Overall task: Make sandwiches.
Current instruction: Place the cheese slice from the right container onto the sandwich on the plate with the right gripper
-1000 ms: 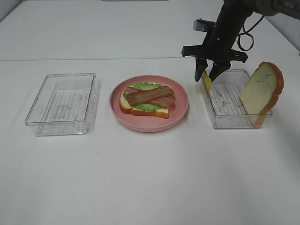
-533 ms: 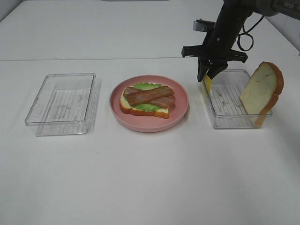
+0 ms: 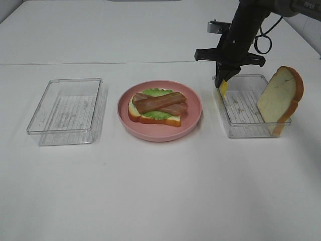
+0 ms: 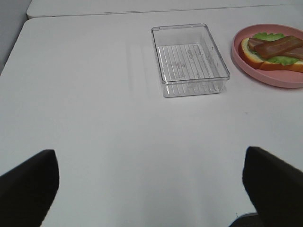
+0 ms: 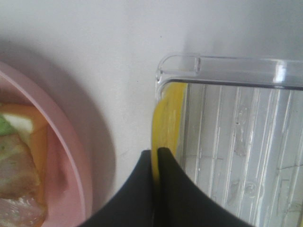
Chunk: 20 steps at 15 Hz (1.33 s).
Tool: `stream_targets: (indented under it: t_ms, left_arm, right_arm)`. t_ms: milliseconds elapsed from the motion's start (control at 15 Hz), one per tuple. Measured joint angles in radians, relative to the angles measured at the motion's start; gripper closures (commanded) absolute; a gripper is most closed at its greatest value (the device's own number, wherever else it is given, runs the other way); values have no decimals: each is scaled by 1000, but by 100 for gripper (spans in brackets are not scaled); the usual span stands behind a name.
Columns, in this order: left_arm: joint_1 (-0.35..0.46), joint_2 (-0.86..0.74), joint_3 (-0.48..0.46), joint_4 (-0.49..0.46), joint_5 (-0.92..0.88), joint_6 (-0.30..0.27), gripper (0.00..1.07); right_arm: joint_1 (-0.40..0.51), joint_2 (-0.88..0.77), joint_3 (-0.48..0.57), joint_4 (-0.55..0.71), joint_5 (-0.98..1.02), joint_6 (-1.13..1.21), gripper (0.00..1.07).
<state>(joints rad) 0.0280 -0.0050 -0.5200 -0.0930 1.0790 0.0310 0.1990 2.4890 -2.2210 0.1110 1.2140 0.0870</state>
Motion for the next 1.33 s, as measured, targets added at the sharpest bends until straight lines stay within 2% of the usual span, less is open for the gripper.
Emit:
stream_targets:
  t_ms: [400, 667, 800, 1000, 1067, 1200, 1333]
  left_arm:
    - [0, 0, 0, 0, 0, 0, 9]
    - [0, 0, 0, 0, 0, 0, 9]
    - [0, 0, 0, 0, 0, 0, 9]
    - [0, 0, 0, 0, 0, 0, 9]
    - [0, 0, 0, 0, 0, 0, 9]
    - [0, 0, 0, 0, 0, 0, 9]
    - [0, 0, 0, 0, 0, 0, 9]
  right_arm:
    - [0, -33, -63, 6, 7, 12, 107]
    - [0, -131, -67, 55, 8, 25, 107]
    - [0, -202, -68, 192, 8, -8, 107]
    - [0, -219, -36, 434, 7, -121, 107]
    - [0, -219, 28, 624, 7, -228, 107]
    - [0, -219, 137, 885, 8, -369, 107]
    - [0, -219, 242, 1035, 6, -468, 107]
